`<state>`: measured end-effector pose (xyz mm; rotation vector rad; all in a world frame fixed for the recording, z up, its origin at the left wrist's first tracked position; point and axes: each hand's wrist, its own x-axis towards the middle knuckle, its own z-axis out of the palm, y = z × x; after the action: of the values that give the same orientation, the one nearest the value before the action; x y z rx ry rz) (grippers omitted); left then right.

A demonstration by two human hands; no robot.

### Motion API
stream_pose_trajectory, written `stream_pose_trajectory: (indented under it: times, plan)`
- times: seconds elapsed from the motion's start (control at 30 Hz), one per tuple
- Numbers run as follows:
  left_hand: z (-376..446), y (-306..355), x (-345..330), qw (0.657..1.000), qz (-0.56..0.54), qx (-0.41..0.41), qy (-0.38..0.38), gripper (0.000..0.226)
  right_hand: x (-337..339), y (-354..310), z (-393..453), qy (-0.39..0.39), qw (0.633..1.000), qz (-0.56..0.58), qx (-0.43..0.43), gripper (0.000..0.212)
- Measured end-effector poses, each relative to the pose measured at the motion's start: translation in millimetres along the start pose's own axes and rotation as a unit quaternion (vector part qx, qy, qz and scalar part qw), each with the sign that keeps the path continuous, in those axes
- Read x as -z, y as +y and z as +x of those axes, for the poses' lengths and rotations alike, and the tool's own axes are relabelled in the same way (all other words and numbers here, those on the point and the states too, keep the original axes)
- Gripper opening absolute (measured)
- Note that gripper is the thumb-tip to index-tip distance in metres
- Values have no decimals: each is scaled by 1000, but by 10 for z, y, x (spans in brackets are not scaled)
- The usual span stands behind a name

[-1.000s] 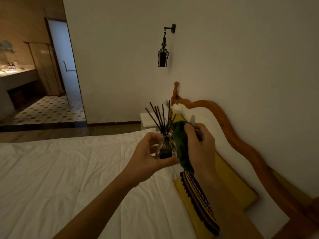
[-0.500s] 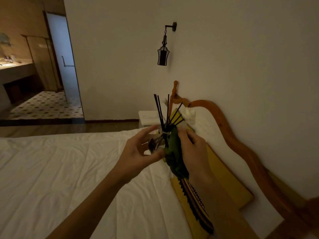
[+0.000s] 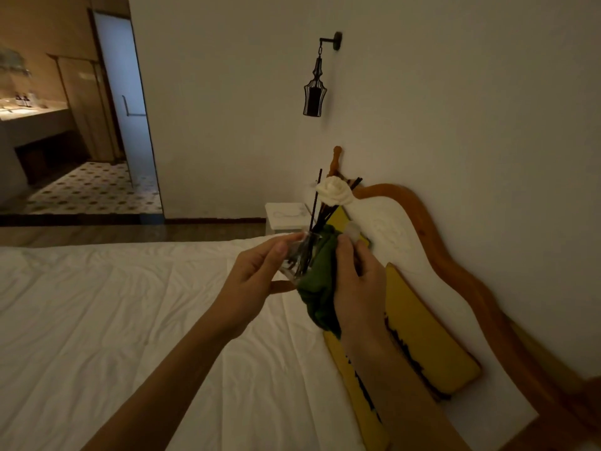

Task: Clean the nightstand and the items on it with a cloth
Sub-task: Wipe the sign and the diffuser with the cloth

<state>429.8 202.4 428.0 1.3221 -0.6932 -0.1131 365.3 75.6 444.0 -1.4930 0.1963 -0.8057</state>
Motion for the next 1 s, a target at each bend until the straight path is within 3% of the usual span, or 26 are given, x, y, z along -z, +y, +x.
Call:
stream_pose_trajectory:
  times: [0.2,0.33,0.5,0.67,0.87,1.0]
  plan:
    - [-46,22,-166,997,57,-12,-49,34,-21,24,-76,9,996,-64,56,21]
    - [-32,19,-194,994,106,-34,-5,48,14,44,-79,-12,996,-57,60,22]
    - [-24,32,-115,987,130,-94,-6,82,48,10,-67,-56,998,-16,0,27]
    - [12,42,-33,972,140,-163,-96,113,89,26,-14,-82,995,-27,-45,19]
    - [-53,-69,-18,994,42,-43,-86,87,55,79,82,-104,987,-122,0,25]
    - [-122,-185,-43,998,22,-49,-27,56,-1,225,80,-85,984,-154,13,27]
